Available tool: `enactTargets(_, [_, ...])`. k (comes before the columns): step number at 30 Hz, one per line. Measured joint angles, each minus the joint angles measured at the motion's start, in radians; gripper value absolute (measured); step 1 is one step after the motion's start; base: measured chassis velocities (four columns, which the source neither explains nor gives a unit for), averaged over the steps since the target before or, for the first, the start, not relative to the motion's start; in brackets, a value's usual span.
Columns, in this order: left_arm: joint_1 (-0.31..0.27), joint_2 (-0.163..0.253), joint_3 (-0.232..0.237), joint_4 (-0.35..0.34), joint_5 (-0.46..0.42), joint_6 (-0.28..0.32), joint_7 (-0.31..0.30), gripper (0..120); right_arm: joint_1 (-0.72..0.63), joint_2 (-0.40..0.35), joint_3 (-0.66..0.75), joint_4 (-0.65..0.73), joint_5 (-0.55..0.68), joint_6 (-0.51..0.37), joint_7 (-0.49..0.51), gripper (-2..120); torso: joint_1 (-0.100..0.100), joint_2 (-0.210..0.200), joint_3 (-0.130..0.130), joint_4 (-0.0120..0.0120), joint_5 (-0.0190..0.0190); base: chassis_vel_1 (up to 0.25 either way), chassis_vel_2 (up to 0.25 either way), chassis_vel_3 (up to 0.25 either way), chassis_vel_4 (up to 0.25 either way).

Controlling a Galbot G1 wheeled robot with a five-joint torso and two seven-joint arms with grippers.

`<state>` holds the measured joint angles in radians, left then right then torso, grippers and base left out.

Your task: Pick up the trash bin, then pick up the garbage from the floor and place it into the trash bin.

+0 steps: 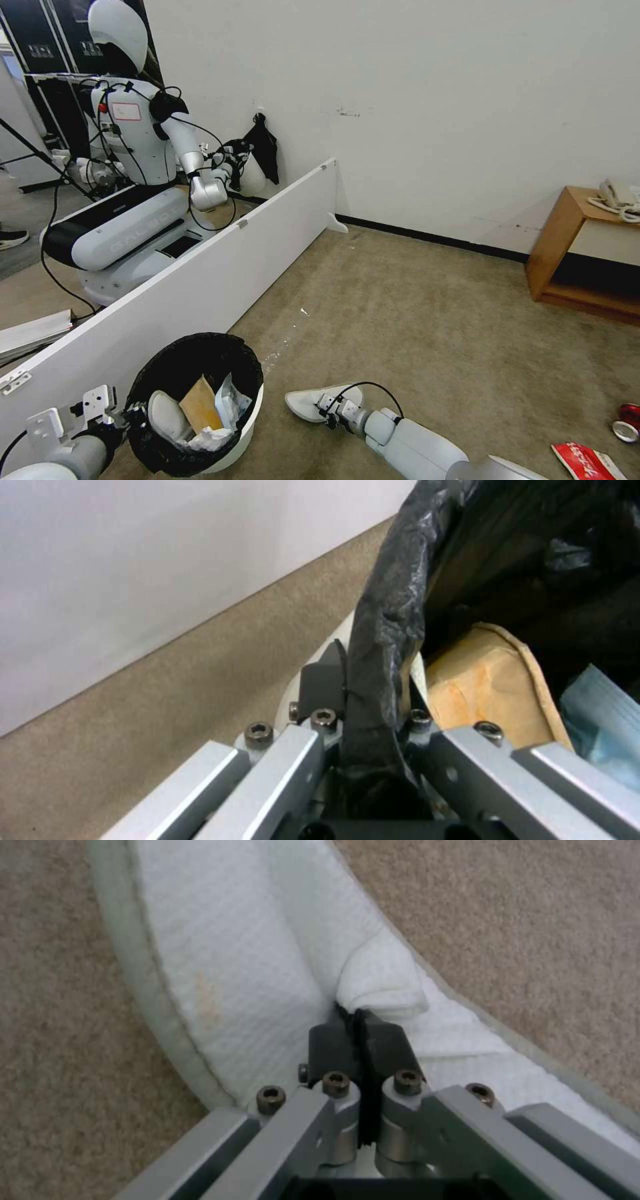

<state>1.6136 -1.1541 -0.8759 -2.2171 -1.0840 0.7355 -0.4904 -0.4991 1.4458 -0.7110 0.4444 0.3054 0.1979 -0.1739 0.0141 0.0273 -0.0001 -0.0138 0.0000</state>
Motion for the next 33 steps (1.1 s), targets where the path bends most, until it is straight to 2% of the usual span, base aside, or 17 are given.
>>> enactTargets(7, [0.000,-0.003,0.000,0.000,0.003,0.000,0.000,1,-0.005,-0.042,-0.008,0.074,0.045,-0.016,0.005,0,0.000,0.000,0.000,-0.0002,-0.0002,0.000,0.000,0.000,0.000])
enactTargets(10, [-0.002,-0.006,0.000,0.006,0.006,0.000,0.000,1,-0.008,-0.117,-0.039,0.234,0.136,-0.055,0.065,0,0.000,0.000,0.000,-0.0004,-0.0002,0.000,0.000,0.000,0.000])
enactTargets(11, [-0.002,-0.006,0.000,0.006,0.006,0.000,0.000,1,-0.008,-0.117,-0.039,0.234,0.136,-0.055,0.065,0,0.000,0.000,0.000,-0.0004,-0.0002,0.000,0.000,0.000,0.000])
enactTargets(12, [-0.004,-0.006,-0.001,0.009,0.007,0.000,0.000,1,-0.008,-0.157,-0.051,0.320,0.170,-0.078,0.090,0,0.000,0.000,0.000,-0.0003,-0.0001,0.000,0.000,0.000,0.000])
enactTargets(13, [-0.004,-0.006,-0.001,0.009,0.007,0.000,0.000,1,-0.008,-0.157,-0.051,0.320,0.170,-0.078,0.090,0,0.000,0.000,0.000,-0.0003,-0.0001,0.000,0.000,0.000,0.000])
enactTargets(15, [-0.007,-0.007,0.000,0.010,0.007,0.000,0.000,1,-0.007,-0.256,-0.060,0.503,0.223,-0.150,0.150,0,0.000,0.000,0.000,-0.0001,0.0004,0.000,0.000,0.000,0.000])
enactTargets(17, [-0.007,-0.007,0.000,0.010,0.008,0.000,-0.001,1,-0.005,-0.279,-0.060,0.530,0.230,-0.161,0.160,0,0.000,0.000,0.000,-0.0001,0.0003,0.000,0.000,0.000,0.000])
enactTargets(18, [-0.007,-0.010,0.000,0.010,0.009,0.000,-0.001,1,0.002,-0.335,-0.059,0.593,0.242,-0.182,0.186,0,0.000,0.000,0.000,-0.0005,-0.0003,0.000,0.000,0.000,0.000])
enactTargets(22, [-0.007,-0.011,0.000,0.007,0.009,0.000,-0.001,1,0.009,-0.383,-0.054,0.648,0.254,-0.200,0.205,0,0.000,0.000,0.000,-0.0006,0.0001,0.000,0.000,0.000,0.000])
enactTargets(24, [-0.006,-0.008,-0.001,0.003,0.006,0.000,-0.002,1,0.016,-0.435,-0.036,0.724,0.272,-0.226,0.224,0,0.000,0.000,0.000,-0.0002,0.0003,0.000,0.000,0.000,0.000])
enactTargets(28, [-0.007,-0.001,-0.003,0.001,0.000,0.000,-0.004,1,0.016,-0.476,-0.015,0.790,0.280,-0.247,0.241,0,0.000,0.000,0.000,-0.0003,0.0002,0.000,0.000,0.000,0.000])
enactTargets(33, [-0.009,0.008,-0.001,0.000,-0.018,0.000,-0.006,1,0.005,-0.577,0.101,0.965,0.281,-0.242,0.299,0,0.000,0.000,0.000,-0.0001,0.0002,0.000,0.000,0.000,0.000])
